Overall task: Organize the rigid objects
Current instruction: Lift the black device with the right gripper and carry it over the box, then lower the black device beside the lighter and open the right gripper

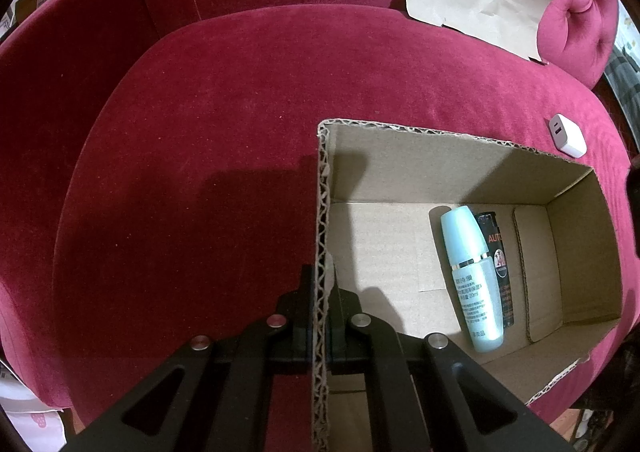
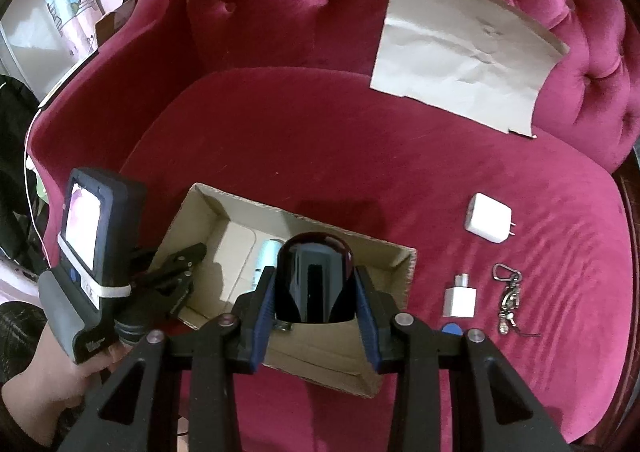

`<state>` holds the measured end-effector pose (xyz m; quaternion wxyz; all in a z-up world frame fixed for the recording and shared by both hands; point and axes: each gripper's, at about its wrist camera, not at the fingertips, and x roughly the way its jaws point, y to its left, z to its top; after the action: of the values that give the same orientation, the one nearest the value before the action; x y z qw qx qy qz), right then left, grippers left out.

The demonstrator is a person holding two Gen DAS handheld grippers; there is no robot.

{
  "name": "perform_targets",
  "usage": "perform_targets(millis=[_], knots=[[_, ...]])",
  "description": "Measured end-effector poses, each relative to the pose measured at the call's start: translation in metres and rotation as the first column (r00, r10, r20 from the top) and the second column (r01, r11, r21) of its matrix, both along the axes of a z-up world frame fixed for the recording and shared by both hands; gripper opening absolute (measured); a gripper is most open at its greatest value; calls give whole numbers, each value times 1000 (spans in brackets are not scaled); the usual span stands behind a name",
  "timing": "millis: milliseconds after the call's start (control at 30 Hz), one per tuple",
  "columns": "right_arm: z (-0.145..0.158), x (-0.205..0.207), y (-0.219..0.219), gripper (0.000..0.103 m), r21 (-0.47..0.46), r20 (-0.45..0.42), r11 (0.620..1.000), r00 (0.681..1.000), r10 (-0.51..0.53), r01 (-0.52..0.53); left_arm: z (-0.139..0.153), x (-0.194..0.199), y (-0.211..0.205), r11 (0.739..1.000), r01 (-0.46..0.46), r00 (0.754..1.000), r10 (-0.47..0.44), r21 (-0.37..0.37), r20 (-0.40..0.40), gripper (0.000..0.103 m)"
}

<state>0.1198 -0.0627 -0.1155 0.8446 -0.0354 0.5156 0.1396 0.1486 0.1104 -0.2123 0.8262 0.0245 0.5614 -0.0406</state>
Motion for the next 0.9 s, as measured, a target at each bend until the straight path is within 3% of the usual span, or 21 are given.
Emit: perform_targets(millis=[900], knots=[[-64, 24, 21, 40, -16, -96, 1000, 995, -4, 2, 0, 0, -1, 1000, 2, 1000, -2, 4, 0, 4]])
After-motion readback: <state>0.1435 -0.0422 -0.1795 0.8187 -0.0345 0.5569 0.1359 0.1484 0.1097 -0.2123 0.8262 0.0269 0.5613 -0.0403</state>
